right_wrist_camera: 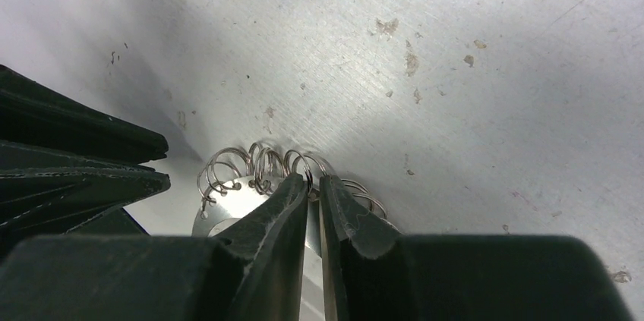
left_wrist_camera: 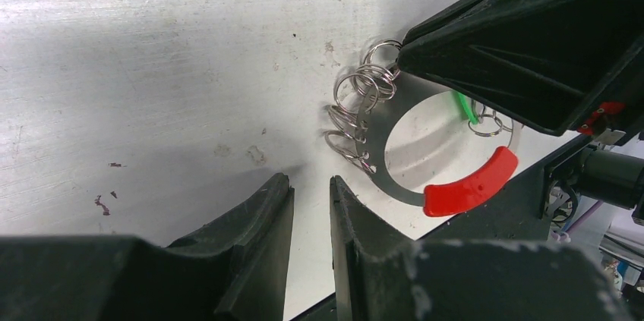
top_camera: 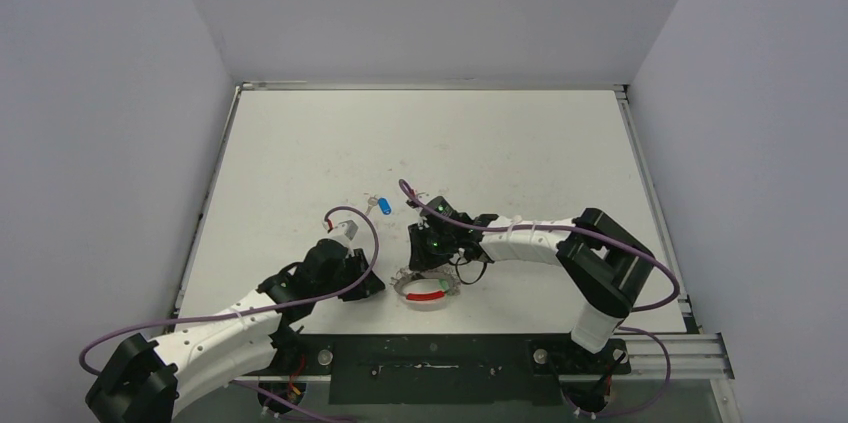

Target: Put the keys on the keyring

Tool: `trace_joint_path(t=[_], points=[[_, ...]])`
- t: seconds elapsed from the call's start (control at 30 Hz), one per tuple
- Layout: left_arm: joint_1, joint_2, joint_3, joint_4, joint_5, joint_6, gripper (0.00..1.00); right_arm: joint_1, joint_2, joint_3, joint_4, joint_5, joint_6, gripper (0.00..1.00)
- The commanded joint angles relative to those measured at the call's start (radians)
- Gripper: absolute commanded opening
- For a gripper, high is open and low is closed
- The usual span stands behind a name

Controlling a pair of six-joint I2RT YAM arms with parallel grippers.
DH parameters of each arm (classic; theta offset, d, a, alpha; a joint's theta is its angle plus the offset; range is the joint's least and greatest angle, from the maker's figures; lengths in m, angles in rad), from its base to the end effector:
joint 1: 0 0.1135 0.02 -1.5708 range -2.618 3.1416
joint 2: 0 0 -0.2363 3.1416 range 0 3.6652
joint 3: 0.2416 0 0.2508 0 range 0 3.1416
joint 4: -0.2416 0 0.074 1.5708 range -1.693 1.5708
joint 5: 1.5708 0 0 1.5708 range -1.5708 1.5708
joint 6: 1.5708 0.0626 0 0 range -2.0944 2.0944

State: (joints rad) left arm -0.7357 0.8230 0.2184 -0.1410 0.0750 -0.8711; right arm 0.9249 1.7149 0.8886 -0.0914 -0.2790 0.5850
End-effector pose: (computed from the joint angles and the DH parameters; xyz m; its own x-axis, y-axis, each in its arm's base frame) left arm 0.1407 -0.1337 0.1051 -0.8671 -0.2441 -0.4342 0.0725 0.8006 -0.5948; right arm 0.1937 0.2856 0.1024 -0.8781 -0.2830 -0.3858 -0.4600 0.7212 0.5179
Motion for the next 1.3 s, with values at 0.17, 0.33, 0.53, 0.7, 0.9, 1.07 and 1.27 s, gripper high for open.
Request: trace_joint_path(t=[0.17, 0.33, 0.53, 0.7, 0.9, 1.07, 1.27], points=[[0.009, -0.035, 0.009, -0.019, -0.011, 0.018, 0.23, 0.017, 0.024, 0.035, 0.045, -0.037, -0.012, 0.12], [0.008, -0.063, 0.012, -0.033, -0.015, 0.032, 0.23, 0.017, 0.003, 0.041, 0.039, -0.065, -0.051, 0.00], [0.007, -0.097, 0.023, -0.045, -0.021, 0.069, 0.23, 0.017, -0.072, 0.028, 0.019, -0.061, -0.108, 0.00], [0.007, -0.120, 0.038, -0.045, -0.020, 0.122, 0.23, 0.024, -0.121, 0.017, -0.003, -0.062, -0.162, 0.00], [0.007, -0.137, 0.055, -0.025, -0.010, 0.180, 0.23, 0.037, -0.136, 0.009, -0.005, -0.065, -0.193, 0.00], [0.008, -0.149, 0.065, -0.020, -0.001, 0.215, 0.24, 0.038, -0.141, 0.014, -0.019, -0.015, -0.167, 0.04], [0.007, -0.163, 0.064, -0.036, -0.001, 0.212, 0.24, 0.034, -0.120, 0.021, -0.050, 0.053, -0.110, 0.26]])
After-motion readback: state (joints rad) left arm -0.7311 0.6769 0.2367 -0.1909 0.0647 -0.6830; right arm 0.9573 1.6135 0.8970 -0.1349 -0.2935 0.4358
